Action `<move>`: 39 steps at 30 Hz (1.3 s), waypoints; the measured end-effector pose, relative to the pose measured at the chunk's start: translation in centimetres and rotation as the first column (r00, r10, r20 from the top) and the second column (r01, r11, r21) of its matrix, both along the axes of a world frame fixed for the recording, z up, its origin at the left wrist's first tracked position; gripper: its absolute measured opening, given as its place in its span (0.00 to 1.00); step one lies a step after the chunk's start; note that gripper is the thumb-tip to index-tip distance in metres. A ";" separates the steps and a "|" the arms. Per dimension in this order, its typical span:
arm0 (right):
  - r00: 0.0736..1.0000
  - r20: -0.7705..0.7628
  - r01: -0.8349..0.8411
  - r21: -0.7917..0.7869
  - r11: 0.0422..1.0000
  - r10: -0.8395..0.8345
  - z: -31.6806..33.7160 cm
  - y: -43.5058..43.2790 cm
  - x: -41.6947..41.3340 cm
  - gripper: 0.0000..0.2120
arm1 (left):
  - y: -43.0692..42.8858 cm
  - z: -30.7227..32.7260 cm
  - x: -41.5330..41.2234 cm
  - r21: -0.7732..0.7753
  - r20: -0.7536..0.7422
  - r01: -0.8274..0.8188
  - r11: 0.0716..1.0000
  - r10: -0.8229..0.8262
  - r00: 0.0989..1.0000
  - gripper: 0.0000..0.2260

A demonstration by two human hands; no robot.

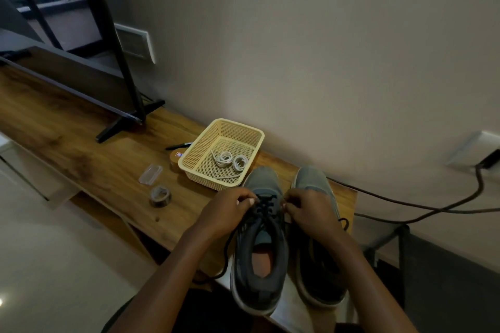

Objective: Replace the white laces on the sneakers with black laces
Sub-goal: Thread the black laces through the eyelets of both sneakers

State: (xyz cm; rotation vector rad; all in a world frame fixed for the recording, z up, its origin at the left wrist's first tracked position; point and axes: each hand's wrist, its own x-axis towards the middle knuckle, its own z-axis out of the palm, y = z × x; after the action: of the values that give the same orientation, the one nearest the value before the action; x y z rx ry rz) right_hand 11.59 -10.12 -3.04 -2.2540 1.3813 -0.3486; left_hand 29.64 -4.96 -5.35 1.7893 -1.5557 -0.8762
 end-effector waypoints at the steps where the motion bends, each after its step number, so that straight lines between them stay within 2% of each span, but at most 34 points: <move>1: 1.000 -0.001 -0.022 0.009 1.000 0.022 0.0 0.0 0.2 0.06 | -0.1 0.1 -0.1 -0.014 0.006 0.018 1.000 -0.018 1.000 0.08; 5: 0.982 0.029 -0.190 0.107 0.976 0.188 0.6 0.2 0.7 0.09 | -0.3 0.2 -0.3 -0.032 0.108 0.131 0.991 -0.127 0.986 0.11; 9: 0.978 0.027 -0.210 0.117 0.971 0.208 0.6 0.3 1.0 0.07 | -0.4 -0.1 -0.4 -0.049 0.131 0.121 0.991 -0.114 0.985 0.09; 11: 0.981 0.000 -0.192 0.119 0.974 0.194 0.3 0.5 1.2 0.05 | -0.4 -0.1 -0.6 -0.047 0.131 0.108 0.993 -0.101 0.986 0.08; 14: 0.988 -0.022 -0.150 0.108 0.983 0.153 -0.2 0.6 1.5 0.13 | -0.4 -0.3 -0.8 -0.054 0.152 0.088 0.995 -0.079 0.985 0.07; 23: 0.998 0.057 0.004 0.097 0.995 -0.009 -0.9 1.1 1.8 0.14 | -0.3 -0.7 -1.4 -0.045 0.229 0.075 0.996 -0.063 0.971 0.04; 25: 0.999 0.042 0.000 0.099 0.995 -0.004 -0.7 0.9 1.6 0.12 | -0.3 -0.8 -1.3 -0.042 0.226 0.081 0.996 -0.070 0.972 0.03; 29: 0.990 0.139 0.008 0.092 0.996 -0.021 -0.8 0.0 1.1 0.06 | -0.4 -0.8 -1.1 -0.022 0.184 0.083 0.996 -0.077 0.980 0.02; 34: 0.994 -0.013 -0.113 0.013 0.994 0.113 -1.4 0.3 1.7 0.10 | -0.5 -0.9 -1.2 0.037 0.169 0.100 0.994 -0.105 0.980 0.03; 39: 0.987 -0.078 -0.135 0.036 0.990 0.138 -1.3 0.2 2.1 0.05 | -0.4 -0.8 -1.3 0.052 0.149 0.097 0.994 -0.104 0.983 0.04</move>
State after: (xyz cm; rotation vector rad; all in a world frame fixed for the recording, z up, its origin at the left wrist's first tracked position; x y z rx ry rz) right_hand 13.66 -9.90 -4.29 -2.3452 1.2539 -0.1915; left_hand 28.36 -5.32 -6.11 1.8596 -1.7487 -0.8452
